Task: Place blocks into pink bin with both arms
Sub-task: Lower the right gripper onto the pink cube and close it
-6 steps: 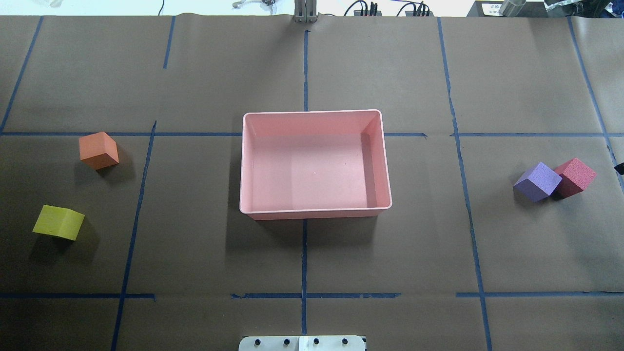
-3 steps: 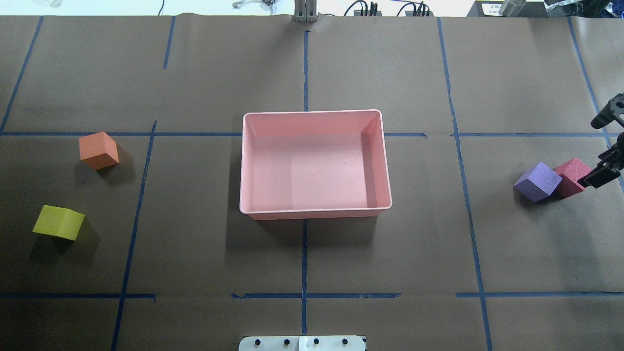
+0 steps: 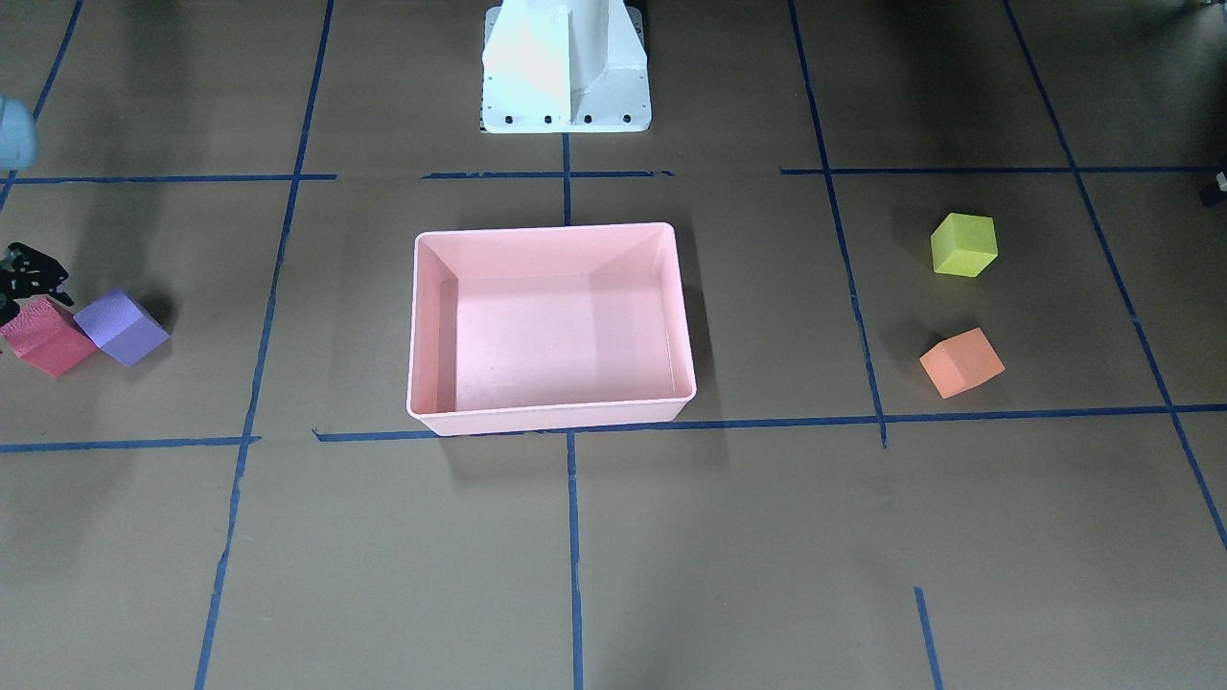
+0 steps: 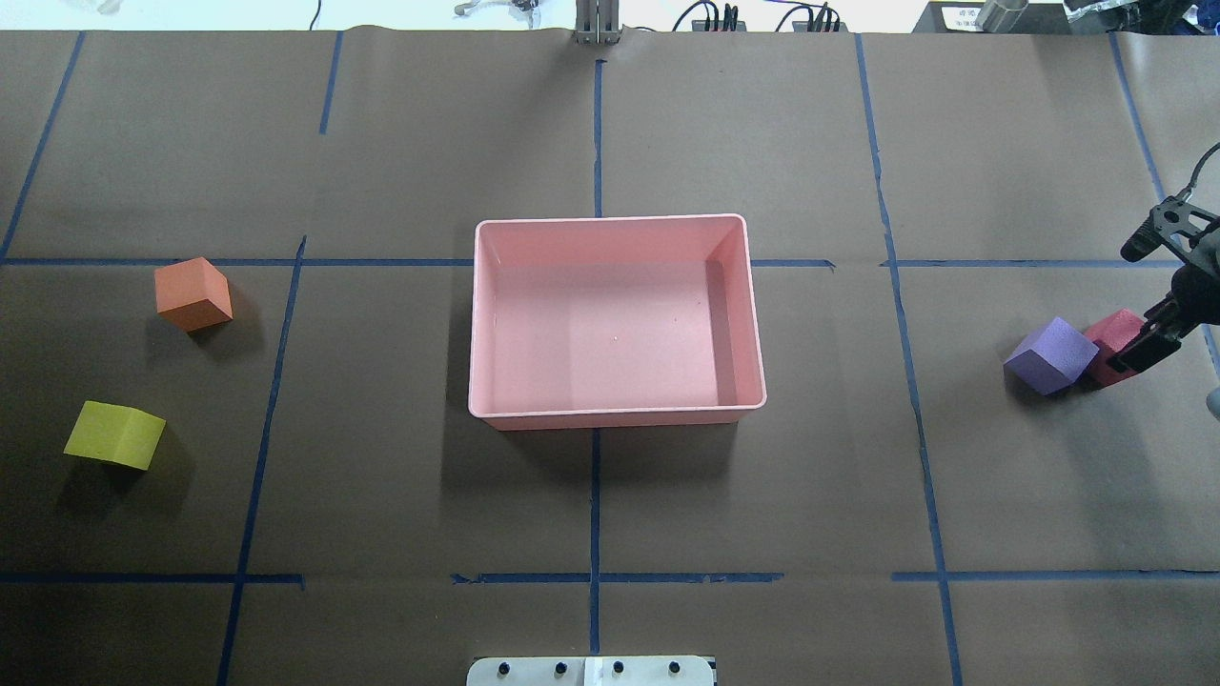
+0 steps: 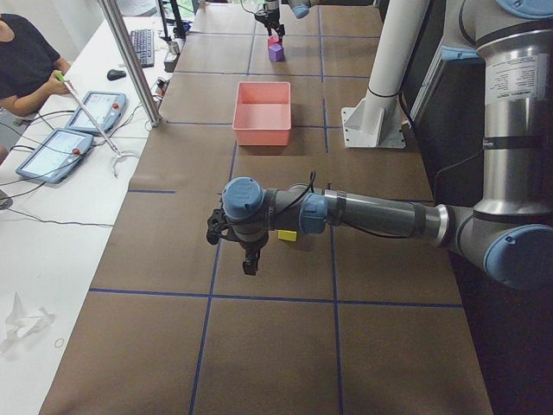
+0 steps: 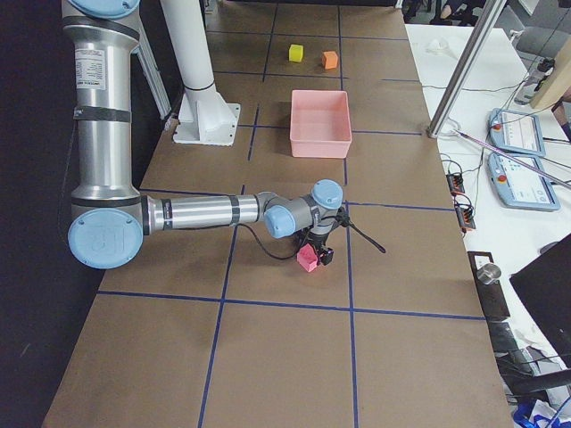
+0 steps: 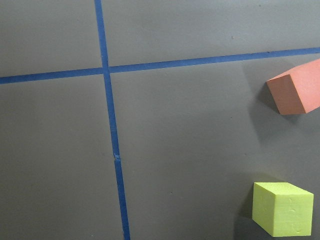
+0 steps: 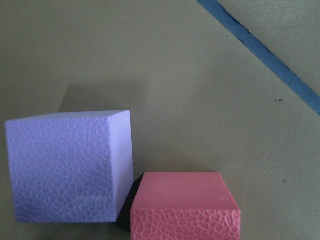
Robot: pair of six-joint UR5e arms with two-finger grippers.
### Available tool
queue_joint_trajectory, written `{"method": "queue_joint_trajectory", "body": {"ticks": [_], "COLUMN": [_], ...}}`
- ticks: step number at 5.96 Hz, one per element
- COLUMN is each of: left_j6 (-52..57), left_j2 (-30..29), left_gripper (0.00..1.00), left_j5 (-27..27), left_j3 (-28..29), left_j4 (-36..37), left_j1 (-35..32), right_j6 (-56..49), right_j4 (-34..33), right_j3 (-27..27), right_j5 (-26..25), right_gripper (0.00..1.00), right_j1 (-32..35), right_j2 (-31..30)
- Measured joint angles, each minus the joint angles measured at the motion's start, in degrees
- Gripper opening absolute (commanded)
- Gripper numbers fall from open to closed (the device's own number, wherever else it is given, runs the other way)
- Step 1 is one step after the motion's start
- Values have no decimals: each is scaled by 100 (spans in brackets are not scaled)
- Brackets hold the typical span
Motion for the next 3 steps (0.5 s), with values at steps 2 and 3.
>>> {"method": "queue_joint_trajectory", "body": {"ticks": [2,3], "left_j6": [-7,-8], "left_j2": [-25,-49], "left_gripper": [100,100], "left_j5": [-37,-43], "left_j3": [2,-7], "left_j4": [0,0], "left_j1": [0,0], "right_j6": [35,85], "right_j4": [-6,-8], "right_j3": [-181,-126], "right_j5": [-75,-75], "right_gripper": [1,2], "right_j1": [-55,-48], "right_j2": [48,51]}}
